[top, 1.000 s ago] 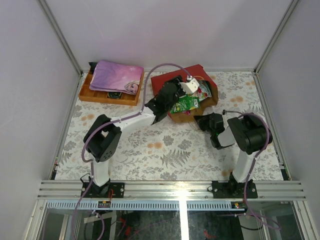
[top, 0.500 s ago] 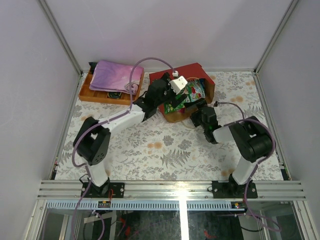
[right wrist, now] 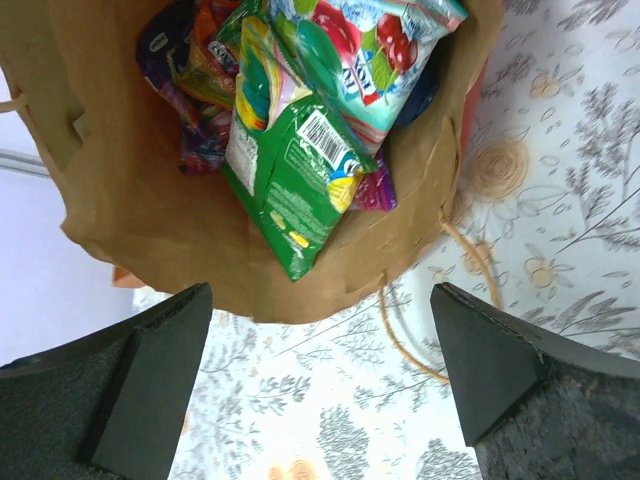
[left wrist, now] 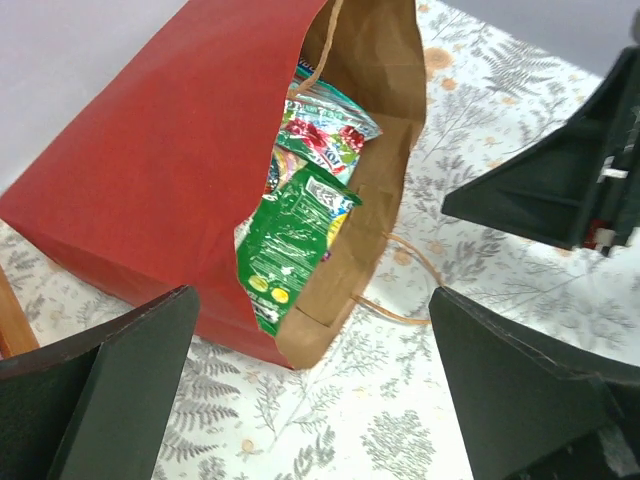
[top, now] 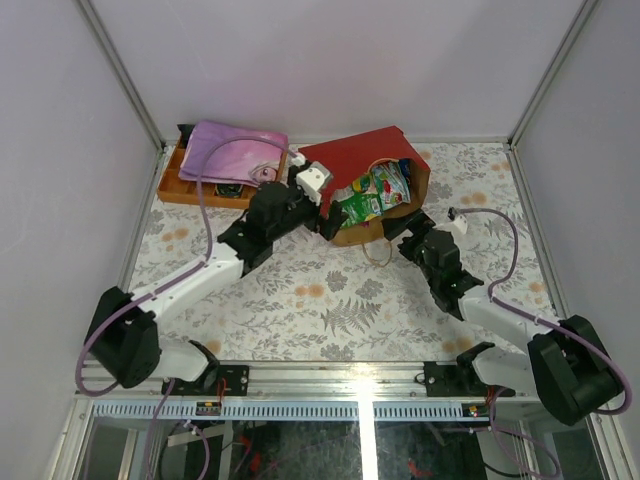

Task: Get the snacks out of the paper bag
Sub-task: Adjust the paper bag at the center of the board, then take out the snack from the paper bag.

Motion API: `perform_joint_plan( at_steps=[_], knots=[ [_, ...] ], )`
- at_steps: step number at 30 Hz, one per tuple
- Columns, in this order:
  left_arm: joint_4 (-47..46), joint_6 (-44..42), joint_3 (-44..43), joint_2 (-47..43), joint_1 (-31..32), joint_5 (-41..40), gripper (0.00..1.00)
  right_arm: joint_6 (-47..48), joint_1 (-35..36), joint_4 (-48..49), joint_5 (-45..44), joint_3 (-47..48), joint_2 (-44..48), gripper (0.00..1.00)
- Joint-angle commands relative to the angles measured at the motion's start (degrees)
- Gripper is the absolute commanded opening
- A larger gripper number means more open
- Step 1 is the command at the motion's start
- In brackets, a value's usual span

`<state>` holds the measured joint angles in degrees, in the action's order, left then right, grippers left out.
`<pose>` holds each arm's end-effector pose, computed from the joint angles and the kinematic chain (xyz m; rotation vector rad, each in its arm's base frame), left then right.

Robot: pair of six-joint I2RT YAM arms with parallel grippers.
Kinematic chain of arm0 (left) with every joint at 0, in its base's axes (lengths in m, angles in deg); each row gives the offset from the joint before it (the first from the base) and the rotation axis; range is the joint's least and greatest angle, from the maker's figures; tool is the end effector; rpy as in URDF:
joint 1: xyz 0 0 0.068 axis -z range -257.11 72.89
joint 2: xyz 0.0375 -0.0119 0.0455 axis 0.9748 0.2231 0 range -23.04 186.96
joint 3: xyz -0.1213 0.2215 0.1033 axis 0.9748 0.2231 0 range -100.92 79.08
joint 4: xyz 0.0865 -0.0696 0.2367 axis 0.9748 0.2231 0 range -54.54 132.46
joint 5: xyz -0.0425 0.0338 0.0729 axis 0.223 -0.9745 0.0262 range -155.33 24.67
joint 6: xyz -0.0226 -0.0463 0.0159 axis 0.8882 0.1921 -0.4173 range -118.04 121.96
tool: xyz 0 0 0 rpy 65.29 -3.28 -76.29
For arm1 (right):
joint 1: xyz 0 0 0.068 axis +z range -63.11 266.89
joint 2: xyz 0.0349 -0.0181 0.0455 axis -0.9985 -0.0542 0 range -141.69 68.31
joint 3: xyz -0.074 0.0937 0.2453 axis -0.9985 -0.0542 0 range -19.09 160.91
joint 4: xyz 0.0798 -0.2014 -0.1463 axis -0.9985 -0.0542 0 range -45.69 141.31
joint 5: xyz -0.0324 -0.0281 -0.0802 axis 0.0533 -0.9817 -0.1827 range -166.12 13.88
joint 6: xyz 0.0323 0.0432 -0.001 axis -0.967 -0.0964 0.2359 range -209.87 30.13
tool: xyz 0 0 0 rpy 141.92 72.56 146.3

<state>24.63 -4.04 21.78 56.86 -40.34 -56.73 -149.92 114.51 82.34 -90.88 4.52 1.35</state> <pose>0.2609 -0.2017 0.3124 0.7588 1.6362 -0.5188 0.2186 0.1041 0.2088 0.7032 1.7258 0.8605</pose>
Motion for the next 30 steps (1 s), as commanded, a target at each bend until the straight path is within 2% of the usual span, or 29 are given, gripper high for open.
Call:
perform_joint_plan(
  at_steps=[1, 4, 6, 9, 11, 18, 22, 30],
  knots=[
    [-4.58, 9.80, 3.47, -6.13, -2.51, 1.51, 1.00, 10.86, 0.61, -0.66, -4.25, 1.65, -1.27, 0.97],
    [-2.81, 12.97, 4.29, -9.04, -4.50, -2.62, 1.00, 13.42, 0.63, 5.67, -0.94, 2.84, -6.56, 0.91],
    [-0.74, 14.75, 4.32, -10.60, -6.15, -6.28, 1.00, 13.20, 0.54, 7.15, 0.52, 5.19, -10.55, 0.80],
    [0.32, 16.15, 5.53, -13.05, -8.96, -5.81, 1.00, 12.28, 0.55, 10.96, 3.33, 7.89, -15.66, 0.68],
    [0.04, 16.36, 6.68, -14.78, -10.25, -5.62, 1.00, 11.58, 0.57, 12.93, 4.66, 9.62, -18.72, 0.64],
    [0.32, 16.28, 8.11, -17.93, -12.93, -6.44, 1.00, 11.24, 0.59, 11.62, 1.92, 14.40, -24.62, 0.66],
    [0.64, 16.45, 7.41, -17.97, -13.17, -5.81, 1.00, 10.82, 0.55, 10.23, -2.44, 14.60, -25.19, 0.67],
    [-1.16, 17.72, 7.37, -17.52, -14.10, -3.19, 1.00, 12.25, 0.57, 11.09, -5.26, 16.53, -27.09, 0.67]
  ],
)
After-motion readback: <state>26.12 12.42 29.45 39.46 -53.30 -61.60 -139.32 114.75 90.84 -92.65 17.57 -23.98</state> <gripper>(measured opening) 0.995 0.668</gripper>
